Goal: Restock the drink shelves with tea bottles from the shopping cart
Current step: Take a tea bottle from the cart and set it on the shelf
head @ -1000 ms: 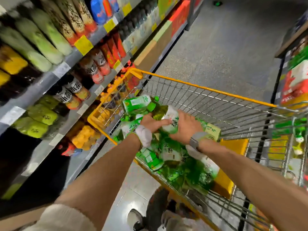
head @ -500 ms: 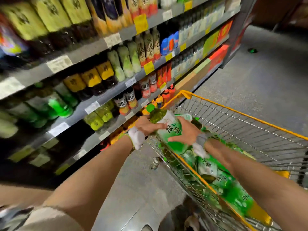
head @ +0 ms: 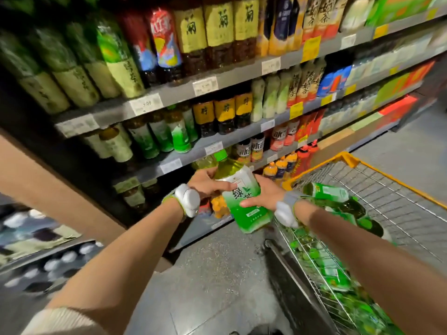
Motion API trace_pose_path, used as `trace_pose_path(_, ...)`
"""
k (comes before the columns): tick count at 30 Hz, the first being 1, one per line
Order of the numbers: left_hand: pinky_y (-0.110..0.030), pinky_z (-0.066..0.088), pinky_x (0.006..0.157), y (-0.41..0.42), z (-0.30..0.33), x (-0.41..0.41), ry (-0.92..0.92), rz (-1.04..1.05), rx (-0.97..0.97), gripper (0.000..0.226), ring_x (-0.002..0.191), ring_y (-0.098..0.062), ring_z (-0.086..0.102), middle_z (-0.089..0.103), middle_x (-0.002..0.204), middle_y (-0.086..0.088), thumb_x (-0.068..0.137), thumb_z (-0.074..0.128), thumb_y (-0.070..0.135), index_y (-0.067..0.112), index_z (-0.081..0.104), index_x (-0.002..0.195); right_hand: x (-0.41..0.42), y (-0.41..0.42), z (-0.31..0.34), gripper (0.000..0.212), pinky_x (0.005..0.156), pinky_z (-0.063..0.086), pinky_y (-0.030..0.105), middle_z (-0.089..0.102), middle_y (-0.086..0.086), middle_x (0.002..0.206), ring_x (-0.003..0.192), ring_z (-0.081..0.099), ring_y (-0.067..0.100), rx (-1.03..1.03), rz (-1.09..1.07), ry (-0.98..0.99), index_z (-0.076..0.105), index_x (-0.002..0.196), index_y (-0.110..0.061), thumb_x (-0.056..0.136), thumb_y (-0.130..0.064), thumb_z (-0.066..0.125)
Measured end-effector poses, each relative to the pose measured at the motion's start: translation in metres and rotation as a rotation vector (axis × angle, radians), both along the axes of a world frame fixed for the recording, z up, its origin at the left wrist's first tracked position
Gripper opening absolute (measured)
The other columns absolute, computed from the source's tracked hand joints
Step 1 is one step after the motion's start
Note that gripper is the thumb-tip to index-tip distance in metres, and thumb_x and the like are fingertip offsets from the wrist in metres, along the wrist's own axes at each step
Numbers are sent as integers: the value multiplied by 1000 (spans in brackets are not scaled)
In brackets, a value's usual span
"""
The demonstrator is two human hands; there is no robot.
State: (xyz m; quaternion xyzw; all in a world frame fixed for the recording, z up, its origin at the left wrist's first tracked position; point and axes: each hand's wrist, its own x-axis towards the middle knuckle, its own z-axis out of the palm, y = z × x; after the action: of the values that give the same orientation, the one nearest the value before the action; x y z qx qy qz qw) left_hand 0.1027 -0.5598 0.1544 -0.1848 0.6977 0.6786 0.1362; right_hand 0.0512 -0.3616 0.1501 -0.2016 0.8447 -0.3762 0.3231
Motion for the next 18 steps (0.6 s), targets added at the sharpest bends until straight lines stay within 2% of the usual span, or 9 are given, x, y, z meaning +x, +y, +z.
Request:
trace_pose_path(2,-50,49,98,-20,1,8,7,45,2,60,105,-32,67,72,108,-13,48,94,23,10,72,102,-3,-24,-6,80,93,52,38,65,-4,117,106,63,14,-14,30,-9,50,126,-18,58,-39,86)
trace_pose_path(4,-49,50,98,-30,1,13,16,91,39,40,104,-33,66,71,109,-16,64,85,5,5,70,101,-3,-41,-6,71,88,50,27,62,-7,114,104,60,10,-8,61,-14,48,128,-17,68,-27,84)
trace_pose_path(6,-50,50,97,-50,-10,14,-1,168,71,36,106,-38,64,67,112,-23,71,75,-9,-4,66,106,-10,-66,-16,67,86,48,26,62,-4,114,104,59,11,13,106,-17,48,129,-16,71,-21,82)
trace_pose_path(9,-54,47,99,-67,-27,14,-14,227,82,40,108,-40,62,64,116,-28,72,74,-11,-8,62,110,-19,-89,-36,66,92,51,34,65,1,117,108,62,17,36,154,-39,50,125,-16,69,-25,83)
trace_pose_path(12,-44,54,90,-82,-44,16,-47,277,102,33,101,-34,63,66,110,-23,73,73,-11,-3,65,103,-28,-110,-52,59,85,47,26,62,-4,110,102,60,12,39,240,-58,52,123,-17,72,-24,81)
trace_pose_path(14,-37,57,85,-94,-60,15,-67,325,109,36,96,-30,67,67,109,-23,73,73,-11,-6,64,108,-33,-128,-65,59,83,45,23,62,-4,111,100,58,10,56,301,-67,52,124,-16,74,-24,80)
trace_pose_path(16,-33,60,79,-105,-80,14,-86,368,130,39,83,-24,71,68,105,-21,74,72,-12,-9,62,112,-40,-143,-87,60,82,45,23,63,-1,115,102,59,12,69,328,-95,52,125,-16,74,-25,80)
trace_pose_path(18,-34,60,80,-116,-100,11,-106,393,140,39,81,-23,71,69,105,-21,73,73,-11,-9,63,111,-45,-155,-108,58,83,46,23,65,1,117,102,60,12,62,345,-101,53,125,-17,74,-24,80)
